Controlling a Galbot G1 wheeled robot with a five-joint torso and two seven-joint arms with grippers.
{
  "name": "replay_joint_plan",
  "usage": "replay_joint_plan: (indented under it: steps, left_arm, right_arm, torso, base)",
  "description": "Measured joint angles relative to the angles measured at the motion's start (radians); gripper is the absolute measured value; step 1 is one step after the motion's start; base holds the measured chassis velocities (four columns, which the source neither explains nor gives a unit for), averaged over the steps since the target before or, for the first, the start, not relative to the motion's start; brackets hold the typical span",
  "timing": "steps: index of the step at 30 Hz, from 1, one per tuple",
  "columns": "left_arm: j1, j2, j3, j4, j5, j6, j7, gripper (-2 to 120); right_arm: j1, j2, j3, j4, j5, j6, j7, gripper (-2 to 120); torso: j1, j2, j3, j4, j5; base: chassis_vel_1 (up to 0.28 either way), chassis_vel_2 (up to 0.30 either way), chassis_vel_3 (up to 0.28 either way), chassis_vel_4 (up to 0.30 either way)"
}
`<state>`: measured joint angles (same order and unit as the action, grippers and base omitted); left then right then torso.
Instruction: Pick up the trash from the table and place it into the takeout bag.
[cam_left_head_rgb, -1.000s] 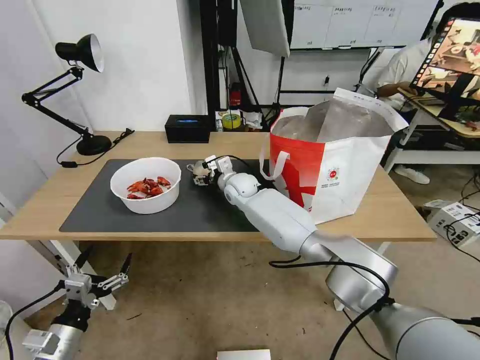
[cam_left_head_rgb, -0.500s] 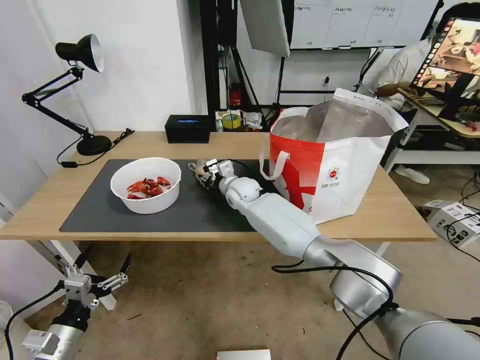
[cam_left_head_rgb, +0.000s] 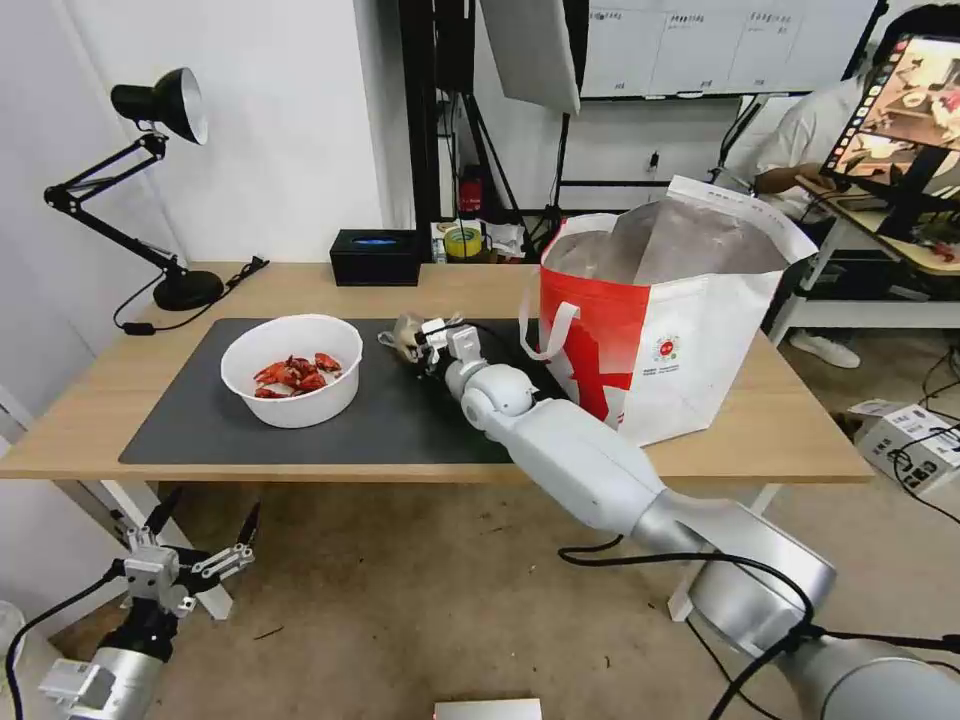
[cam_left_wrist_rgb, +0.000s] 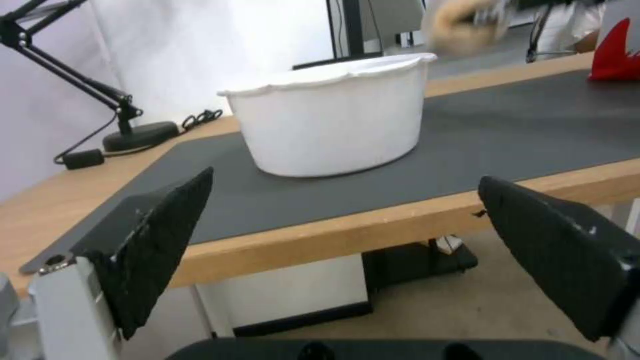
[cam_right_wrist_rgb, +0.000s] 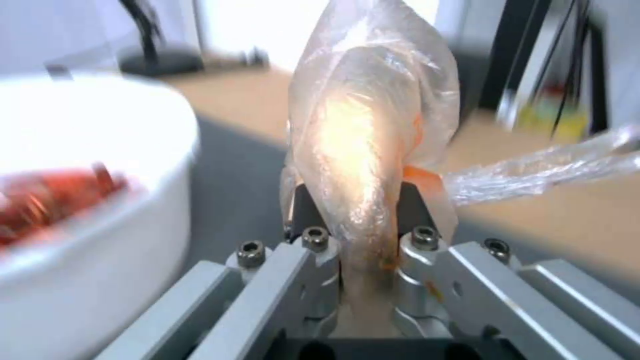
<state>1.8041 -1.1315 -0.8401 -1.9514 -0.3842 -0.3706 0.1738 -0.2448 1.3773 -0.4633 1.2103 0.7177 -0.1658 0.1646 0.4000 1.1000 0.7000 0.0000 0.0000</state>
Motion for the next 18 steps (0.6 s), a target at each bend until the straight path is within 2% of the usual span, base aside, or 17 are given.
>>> replay_joint_plan:
  steps: [1, 3, 5, 7, 14, 15, 16, 17, 18]
  left_arm:
    - [0.000, 0.000, 0.000, 0.000, 0.000, 0.000, 0.000, 100]
    - [0.006, -0.002, 0.000, -0.001, 0.000, 0.000, -0.001, 100]
    - [0.007, -0.002, -0.001, -0.002, 0.000, 0.000, -0.001, 100]
    - [0.014, -0.002, -0.006, -0.003, 0.000, 0.000, -0.001, 100]
    - [0.014, -0.003, -0.003, -0.003, 0.000, 0.001, -0.002, 100]
    - [0.013, -0.004, 0.000, -0.003, 0.001, 0.001, -0.002, 100]
    - [0.010, -0.005, 0.007, -0.003, 0.003, 0.002, -0.002, 100]
    - [0.010, -0.005, 0.007, -0.003, 0.003, 0.002, -0.002, 100]
    - [0.009, -0.006, 0.012, -0.003, 0.005, 0.002, -0.002, 100]
  right_arm:
    - [0.000, 0.000, 0.000, 0.000, 0.000, 0.000, 0.000, 6]
    - [-0.041, -0.054, 0.026, 0.130, -0.077, 0.094, 0.020, 6]
    - [-0.053, -0.065, 0.037, 0.162, -0.090, 0.115, 0.025, 6]
    - [-0.087, -0.095, 0.086, 0.245, -0.149, 0.189, 0.043, 6]
    - [-0.117, -0.139, 0.160, 0.335, -0.223, 0.251, 0.124, 5]
    - [-0.122, -0.150, 0.177, 0.352, -0.252, 0.257, 0.152, 5]
    - [-0.133, -0.170, 0.217, 0.373, -0.346, 0.275, 0.198, 5]
    - [-0.133, -0.170, 0.217, 0.373, -0.346, 0.275, 0.198, 5]
    - [-0.139, -0.192, 0.247, 0.397, -0.403, 0.282, 0.244, 5]
  torso:
    - [0.000, 0.000, 0.000, 0.0000, 0.0000]
    - [0.000, 0.000, 0.000, 0.0000, 0.0001]
    - [0.000, 0.000, 0.000, -0.0001, 0.0001]
    - [0.000, 0.000, 0.000, 0.0000, 0.0001]
    - [0.000, 0.000, 0.000, 0.0000, 0.0002]
    - [0.000, 0.000, 0.000, 0.0000, 0.0002]
    - [0.000, 0.000, 0.000, 0.0000, 0.0002]
    - [0.000, 0.000, 0.000, 0.0000, 0.0002]
    - [0.000, 0.000, 0.000, -0.0001, 0.0002]
  base:
    - [0.000, 0.000, 0.000, 0.000]
    - [0.000, 0.000, 0.000, 0.000]
    - [0.000, 0.000, 0.000, 0.000]
    - [0.000, 0.000, 0.000, 0.000]
    - [0.000, 0.000, 0.000, 0.000]
    - [0.000, 0.000, 0.000, 0.000]
    - [0.000, 0.000, 0.000, 0.000]
    - [0.000, 0.000, 0.000, 0.000]
    - [0.000, 0.000, 0.000, 0.000]
